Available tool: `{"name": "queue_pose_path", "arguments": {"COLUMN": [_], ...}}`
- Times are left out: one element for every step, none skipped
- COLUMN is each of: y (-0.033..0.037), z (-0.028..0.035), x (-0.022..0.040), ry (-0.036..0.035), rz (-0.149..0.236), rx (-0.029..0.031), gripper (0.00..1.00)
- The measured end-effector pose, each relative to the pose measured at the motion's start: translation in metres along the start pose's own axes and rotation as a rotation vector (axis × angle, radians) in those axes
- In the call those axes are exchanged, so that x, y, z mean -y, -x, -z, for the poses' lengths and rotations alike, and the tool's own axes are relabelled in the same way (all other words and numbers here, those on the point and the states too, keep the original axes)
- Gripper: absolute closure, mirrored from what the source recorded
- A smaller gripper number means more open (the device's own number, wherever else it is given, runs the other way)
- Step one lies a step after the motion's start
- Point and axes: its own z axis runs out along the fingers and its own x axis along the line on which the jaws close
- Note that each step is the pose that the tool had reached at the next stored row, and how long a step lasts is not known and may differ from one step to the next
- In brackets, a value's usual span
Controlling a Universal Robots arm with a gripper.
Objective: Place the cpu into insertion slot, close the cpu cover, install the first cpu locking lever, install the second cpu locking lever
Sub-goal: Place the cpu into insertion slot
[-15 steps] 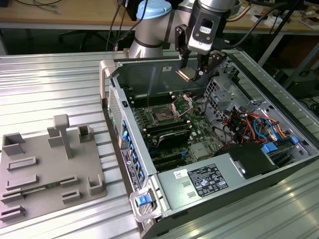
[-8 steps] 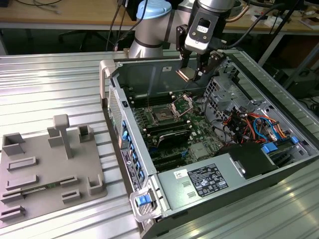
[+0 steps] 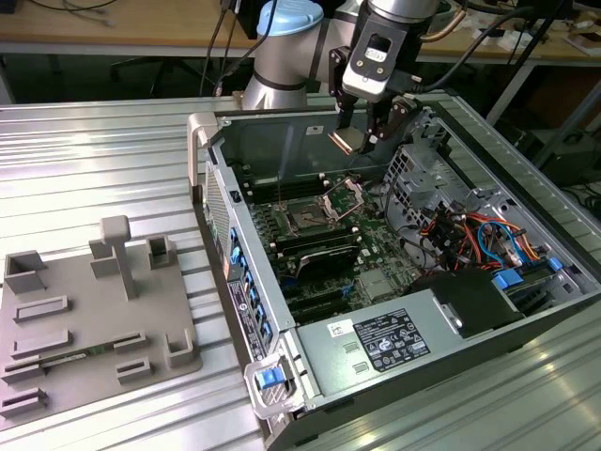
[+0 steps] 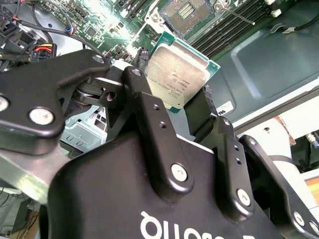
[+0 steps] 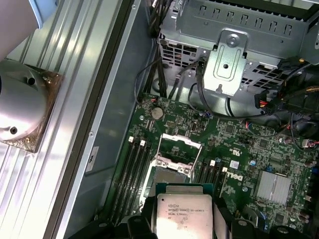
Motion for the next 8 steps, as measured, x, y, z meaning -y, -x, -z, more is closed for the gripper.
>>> {"name": "queue_pose_path", "arguments": {"y": [0.0000,0.0000,0.0000,0.0000,0.0000,0.0000,-0.0001,-0.0001], "z": [0.0000,0.0000,0.0000,0.0000,0.0000,0.0000,0.0001,0.0001], "x": [0.0000,0.0000,0.0000,0.0000,0.0000,0.0002,0.0004,0.0004], "ry": [0.0000,0.0001,0.0000,0.0000,0.0001,0.0001,0.0001,0.0002], "rz": [0.000,0.000,0.000,0.000,-0.001,-0.003,-0.008,-0.013], "rx": [0.0000,0.0000,0.0000,0.0000,0.0001,0.0003,0.0008,0.0013], "gripper": [0.45,0.45,0.45,0.45,0.45,0.45,0.45,0.45]}}
